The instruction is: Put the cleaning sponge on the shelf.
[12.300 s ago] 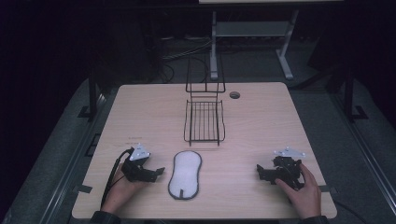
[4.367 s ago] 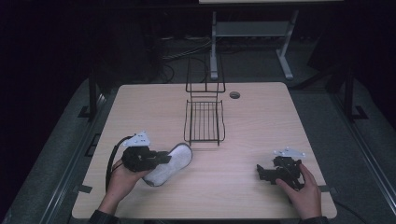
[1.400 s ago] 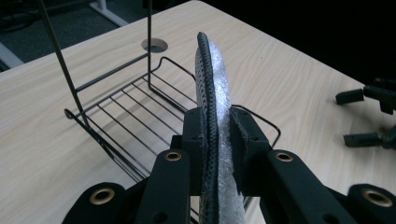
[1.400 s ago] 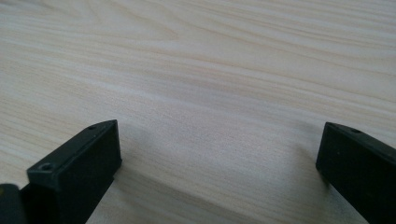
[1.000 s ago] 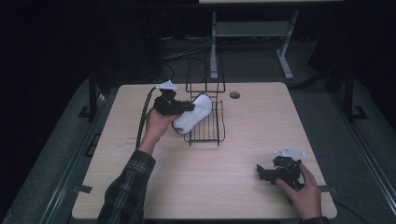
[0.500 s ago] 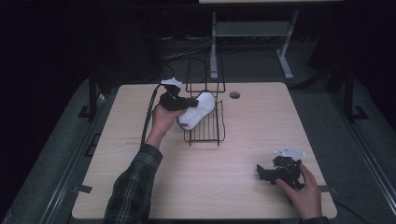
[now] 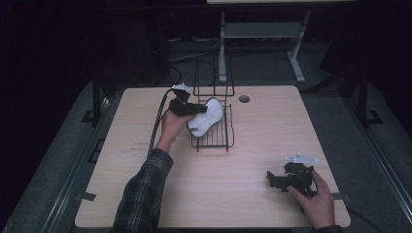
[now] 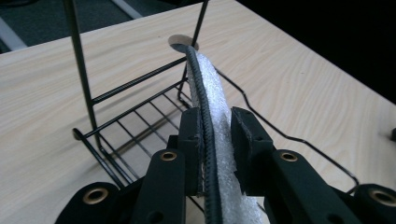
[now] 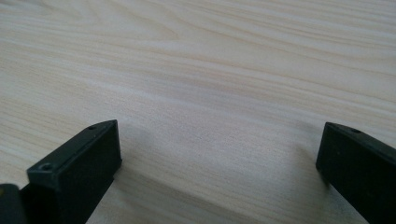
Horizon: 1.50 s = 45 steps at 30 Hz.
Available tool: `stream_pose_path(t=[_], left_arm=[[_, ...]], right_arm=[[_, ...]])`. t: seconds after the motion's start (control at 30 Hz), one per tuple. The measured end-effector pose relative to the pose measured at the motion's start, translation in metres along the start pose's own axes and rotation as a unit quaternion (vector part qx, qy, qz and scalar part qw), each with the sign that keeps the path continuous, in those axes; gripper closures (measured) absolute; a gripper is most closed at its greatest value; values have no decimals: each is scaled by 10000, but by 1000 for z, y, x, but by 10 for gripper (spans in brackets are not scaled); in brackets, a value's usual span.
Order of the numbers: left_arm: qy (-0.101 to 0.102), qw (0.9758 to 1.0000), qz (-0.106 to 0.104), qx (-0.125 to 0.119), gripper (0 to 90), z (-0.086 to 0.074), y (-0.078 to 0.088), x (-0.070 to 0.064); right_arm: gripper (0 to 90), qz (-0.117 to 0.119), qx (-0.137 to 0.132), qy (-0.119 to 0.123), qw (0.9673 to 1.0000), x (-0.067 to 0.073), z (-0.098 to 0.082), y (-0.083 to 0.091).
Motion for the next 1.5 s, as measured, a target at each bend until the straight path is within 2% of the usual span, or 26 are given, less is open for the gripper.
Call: stream_pose_path(t=[0.27, 0.43, 0.47, 0.67, 0.87, 0.97, 1.0, 1.03, 1.13, 1.3, 1.43, 1.5], left_arm=[[-18, 9999, 158, 65, 701, -4, 0, 7], [37, 9998, 206, 76, 687, -7, -1, 12], [-7, 9995, 277, 125, 675, -9, -1, 14], [-86, 9990, 381, 228, 636, -14, -2, 18], [-68, 9989, 412, 213, 587, -14, 0, 18], [-101, 9992, 349, 175, 616, -13, 6, 15], [-106, 9992, 346, 143, 654, -13, 7, 14], [-124, 9993, 317, 120, 753, -13, 9, 12], [-145, 9996, 225, 85, 871, -15, 14, 8], [-201, 9997, 72, 91, 895, -23, 25, -3], [-303, 9994, -5, 173, 895, -32, 26, -13], [-271, 9995, -59, 159, 895, -34, 25, -17]], right_arm=[[0, 0, -1, 3, 10000, 0, 0, 0], [0, 0, -3, 5, 10000, 0, 0, 0], [0, 1, 0, 1, 10000, 0, 0, 0], [0, 0, -3, 5, 10000, 0, 0, 0], [0, 0, -1, 3, 10000, 0, 0, 0], [0, 0, -3, 6, 10000, 0, 0, 0], [0, 0, -2, 3, 10000, 0, 0, 0], [0, 0, -3, 5, 10000, 0, 0, 0], [0, 0, 0, 1, 10000, 0, 0, 0], [0, 1, 0, 1, 10000, 0, 0, 0], [0, -1, -1, 3, 10000, 0, 0, 0], [0, 0, 1, 1, 10000, 0, 0, 0]])
Point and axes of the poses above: each handheld gripper's, and its own axes: y roughly backward along the jaws, z roughly out of its top, x roughly to its left, the point moved 10 cm from there along -y, roughly forward along the jaws
